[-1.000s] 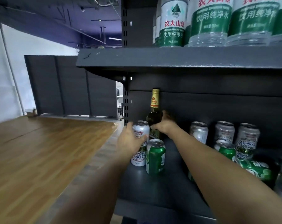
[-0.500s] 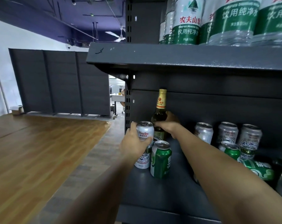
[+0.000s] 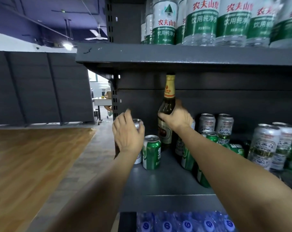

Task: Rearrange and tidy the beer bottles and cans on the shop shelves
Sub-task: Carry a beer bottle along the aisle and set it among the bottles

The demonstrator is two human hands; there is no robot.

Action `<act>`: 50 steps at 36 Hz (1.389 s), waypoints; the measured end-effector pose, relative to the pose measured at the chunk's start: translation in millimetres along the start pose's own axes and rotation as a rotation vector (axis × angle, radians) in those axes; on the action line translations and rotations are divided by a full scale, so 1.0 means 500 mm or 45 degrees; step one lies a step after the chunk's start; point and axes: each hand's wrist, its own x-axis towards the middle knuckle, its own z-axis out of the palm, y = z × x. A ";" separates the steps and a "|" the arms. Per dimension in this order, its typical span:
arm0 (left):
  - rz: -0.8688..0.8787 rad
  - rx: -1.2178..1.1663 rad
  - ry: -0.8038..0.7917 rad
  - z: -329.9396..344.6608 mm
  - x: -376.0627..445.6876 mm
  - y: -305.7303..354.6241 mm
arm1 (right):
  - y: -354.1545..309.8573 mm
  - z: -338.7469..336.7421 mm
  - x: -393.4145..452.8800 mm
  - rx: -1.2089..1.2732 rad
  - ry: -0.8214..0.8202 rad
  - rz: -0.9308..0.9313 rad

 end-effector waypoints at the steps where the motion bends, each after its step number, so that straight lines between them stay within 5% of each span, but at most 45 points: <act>1: 0.063 -0.030 -0.003 -0.005 -0.001 0.010 | -0.006 -0.010 -0.008 0.028 0.058 0.007; 7: 0.264 -0.195 -0.302 -0.020 -0.018 0.071 | -0.018 -0.050 -0.040 0.084 0.196 0.008; 19: 0.033 -0.271 -0.682 -0.003 -0.090 0.117 | 0.032 -0.045 -0.131 0.123 0.148 -0.077; 27: -0.207 -0.381 -0.604 -0.056 -0.143 0.198 | 0.013 -0.139 -0.191 0.109 0.205 -0.285; 36: -0.197 -0.368 -0.438 -0.163 -0.216 0.279 | 0.021 -0.255 -0.267 0.216 0.253 -0.289; 50: -0.266 -0.533 -0.811 -0.134 -0.443 0.546 | 0.288 -0.482 -0.378 -0.008 0.094 -0.103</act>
